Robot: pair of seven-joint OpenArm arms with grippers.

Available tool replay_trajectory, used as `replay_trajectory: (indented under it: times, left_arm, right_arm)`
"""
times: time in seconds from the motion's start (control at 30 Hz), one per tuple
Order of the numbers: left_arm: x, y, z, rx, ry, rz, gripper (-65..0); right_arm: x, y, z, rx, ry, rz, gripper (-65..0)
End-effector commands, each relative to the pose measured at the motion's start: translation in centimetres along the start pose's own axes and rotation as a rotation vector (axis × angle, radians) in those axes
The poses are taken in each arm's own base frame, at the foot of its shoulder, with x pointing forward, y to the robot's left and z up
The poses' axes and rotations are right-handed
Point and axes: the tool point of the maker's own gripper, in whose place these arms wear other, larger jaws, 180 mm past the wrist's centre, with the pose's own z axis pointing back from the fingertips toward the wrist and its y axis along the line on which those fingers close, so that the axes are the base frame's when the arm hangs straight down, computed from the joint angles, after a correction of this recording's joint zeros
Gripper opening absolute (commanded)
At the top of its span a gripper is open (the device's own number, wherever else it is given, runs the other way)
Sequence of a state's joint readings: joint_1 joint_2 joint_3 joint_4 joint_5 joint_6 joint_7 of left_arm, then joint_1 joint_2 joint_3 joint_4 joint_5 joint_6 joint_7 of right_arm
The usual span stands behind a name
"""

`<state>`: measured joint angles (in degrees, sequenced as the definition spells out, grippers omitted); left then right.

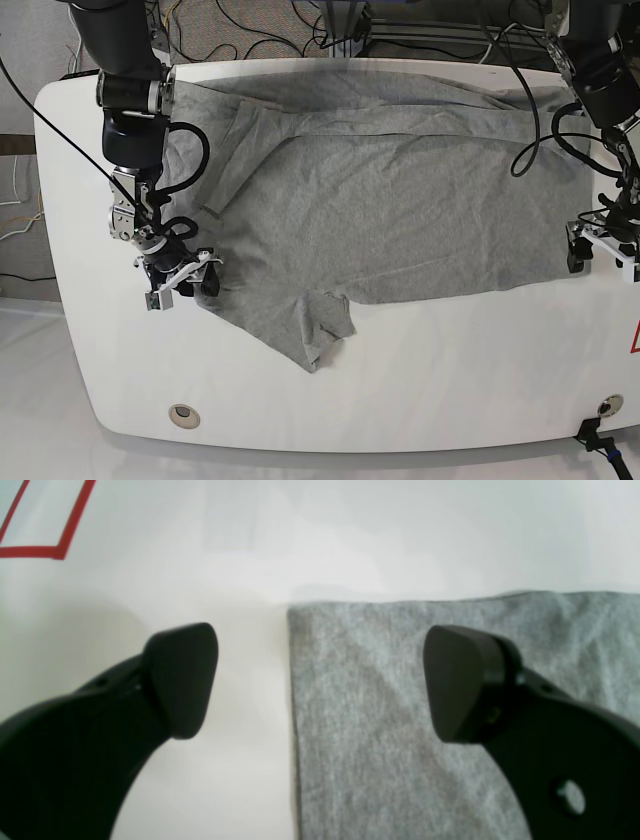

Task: Fold the T-shirt properly
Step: 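Close both grippers on the shirt's hem edge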

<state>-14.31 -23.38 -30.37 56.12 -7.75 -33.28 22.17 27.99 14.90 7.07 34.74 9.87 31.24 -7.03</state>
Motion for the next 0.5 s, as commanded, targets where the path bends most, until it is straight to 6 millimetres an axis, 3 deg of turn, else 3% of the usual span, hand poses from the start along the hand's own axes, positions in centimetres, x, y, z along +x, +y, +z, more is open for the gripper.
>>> replay_trajectory:
  times: [0.0, 0.2, 0.27, 0.37, 0.47]
  left_arm:
    - [2.9, 0.9, 0.4, 0.011, -0.077, -0.008, -2.9]
    - [2.9, 0.8, 0.4, 0.01, -0.077, -0.007, -2.9]
    - [2.9, 0.8, 0.4, 0.01, -0.077, -0.007, -2.9]
    - [2.8, 1.0, 0.5, 0.016, -0.078, -0.002, -2.9]
    - [1.9, 1.1, 0.2, 0.014, -0.056, 0.017, -2.9]
  right_arm:
    - [-0.8, 0.5, 0.1, 0.016, 0.05, 0.047, -36.7]
    - [-1.1, 1.2, 0.3, 0.03, 0.048, 0.077, -38.8]
    - [-1.0, 1.1, 0.3, 0.025, 0.045, 0.075, -46.3]
    - [-0.1, 1.0, 0.2, 0.023, 0.031, 0.078, -63.7]
    - [0.2, 0.9, 0.2, 0.021, 0.028, 0.08, -65.0]
